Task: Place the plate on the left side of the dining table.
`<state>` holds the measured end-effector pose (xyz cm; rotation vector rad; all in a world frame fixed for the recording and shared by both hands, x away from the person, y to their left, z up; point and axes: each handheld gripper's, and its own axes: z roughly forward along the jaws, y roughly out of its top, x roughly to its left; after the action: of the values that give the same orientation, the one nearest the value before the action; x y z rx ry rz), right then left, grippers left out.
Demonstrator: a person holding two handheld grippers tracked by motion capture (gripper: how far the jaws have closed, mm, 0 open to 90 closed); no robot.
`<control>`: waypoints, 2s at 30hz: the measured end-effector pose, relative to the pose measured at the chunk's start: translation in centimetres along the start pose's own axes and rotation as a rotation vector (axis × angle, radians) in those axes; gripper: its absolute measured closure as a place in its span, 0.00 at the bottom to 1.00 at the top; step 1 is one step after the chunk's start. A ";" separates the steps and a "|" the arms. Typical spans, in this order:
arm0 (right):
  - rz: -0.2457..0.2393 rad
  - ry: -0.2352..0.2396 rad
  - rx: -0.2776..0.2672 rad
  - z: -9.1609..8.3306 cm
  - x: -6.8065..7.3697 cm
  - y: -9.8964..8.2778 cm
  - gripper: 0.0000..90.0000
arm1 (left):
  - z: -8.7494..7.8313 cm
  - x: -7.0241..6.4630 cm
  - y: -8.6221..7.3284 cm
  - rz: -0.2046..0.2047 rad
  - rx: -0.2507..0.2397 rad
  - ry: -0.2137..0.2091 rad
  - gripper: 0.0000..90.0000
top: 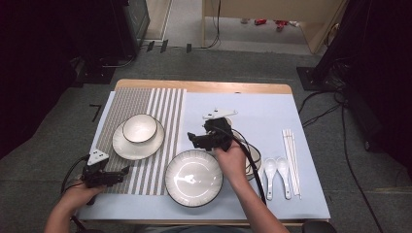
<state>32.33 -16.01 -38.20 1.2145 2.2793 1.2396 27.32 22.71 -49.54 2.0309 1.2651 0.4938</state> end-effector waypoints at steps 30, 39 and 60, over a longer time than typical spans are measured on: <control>0.032 0.034 -0.023 -2.5 -2.1 -1.4 0.24 | 0.1 -0.2 0.0 0.018 0.011 0.016 0.09; 0.025 0.045 -0.038 -3.4 -2.3 -1.8 0.24 | 0.1 -0.3 0.0 0.021 0.012 0.020 0.09; 0.024 0.022 -0.037 -5.3 -3.2 -3.1 0.24 | 0.1 -0.3 0.0 0.024 0.012 0.022 0.10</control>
<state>29.50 -22.32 -37.99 1.2245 2.2531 1.3039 27.27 22.41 -49.56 2.0580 1.2603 0.5223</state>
